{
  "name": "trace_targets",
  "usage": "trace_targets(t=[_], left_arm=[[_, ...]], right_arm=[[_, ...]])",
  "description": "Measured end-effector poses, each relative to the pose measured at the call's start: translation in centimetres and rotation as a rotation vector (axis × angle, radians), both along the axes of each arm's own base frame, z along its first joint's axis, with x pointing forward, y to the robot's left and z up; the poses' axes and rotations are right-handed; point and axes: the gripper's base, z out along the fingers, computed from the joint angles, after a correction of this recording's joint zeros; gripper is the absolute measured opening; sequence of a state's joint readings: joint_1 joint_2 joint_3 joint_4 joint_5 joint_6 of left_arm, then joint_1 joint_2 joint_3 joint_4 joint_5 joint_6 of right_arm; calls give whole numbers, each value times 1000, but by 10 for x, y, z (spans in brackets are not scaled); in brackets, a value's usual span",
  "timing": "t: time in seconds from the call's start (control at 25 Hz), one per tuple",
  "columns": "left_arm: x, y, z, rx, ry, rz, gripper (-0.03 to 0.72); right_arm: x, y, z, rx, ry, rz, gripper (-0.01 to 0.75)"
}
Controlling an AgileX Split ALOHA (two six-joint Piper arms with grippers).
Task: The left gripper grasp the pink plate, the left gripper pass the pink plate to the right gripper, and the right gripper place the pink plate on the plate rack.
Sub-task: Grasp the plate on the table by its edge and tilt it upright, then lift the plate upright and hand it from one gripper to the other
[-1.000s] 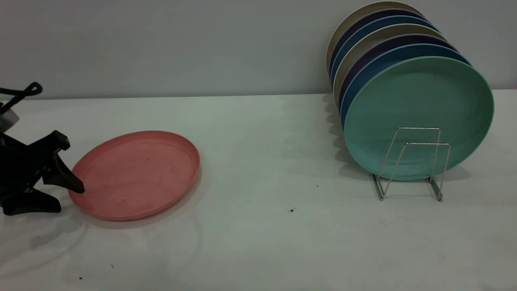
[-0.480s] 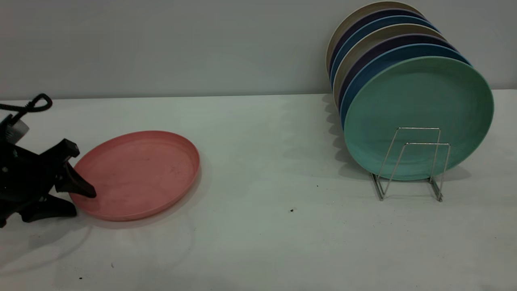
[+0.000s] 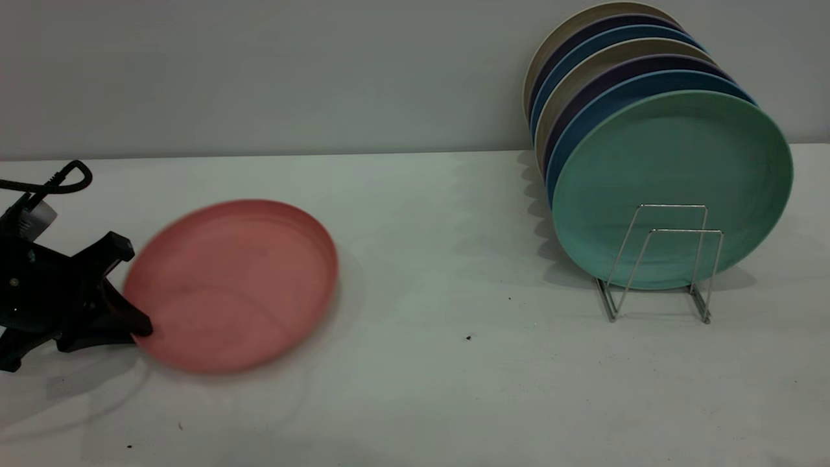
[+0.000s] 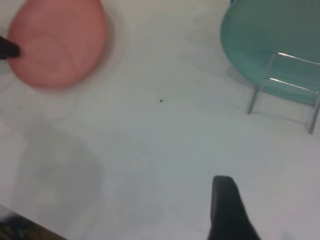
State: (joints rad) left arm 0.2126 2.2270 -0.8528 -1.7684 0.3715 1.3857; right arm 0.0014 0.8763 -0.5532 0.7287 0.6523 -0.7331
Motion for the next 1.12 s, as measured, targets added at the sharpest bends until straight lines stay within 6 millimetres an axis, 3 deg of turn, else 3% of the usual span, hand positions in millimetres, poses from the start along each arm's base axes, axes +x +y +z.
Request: trace_targets(t=[0.28,0.56,0.72,0.96,1.12], left_arm=[[1,-3,1,12,-58,-97,13],[9,-7,9,-19,-136,-160,13],[16,-13,26,-26,-212,-206,13],[23,-41,40,-18,-260,-293,13],[25,-74,43,-24,-277,-388,13]], right_arm=[[6,11,-2,153,51,47,462],[43,23,-25,331,105,108,462],[66,25,-50,374,149,96,462],[90,32,-85,397,196,93,462],[106,48,-101,388,216,127,462]])
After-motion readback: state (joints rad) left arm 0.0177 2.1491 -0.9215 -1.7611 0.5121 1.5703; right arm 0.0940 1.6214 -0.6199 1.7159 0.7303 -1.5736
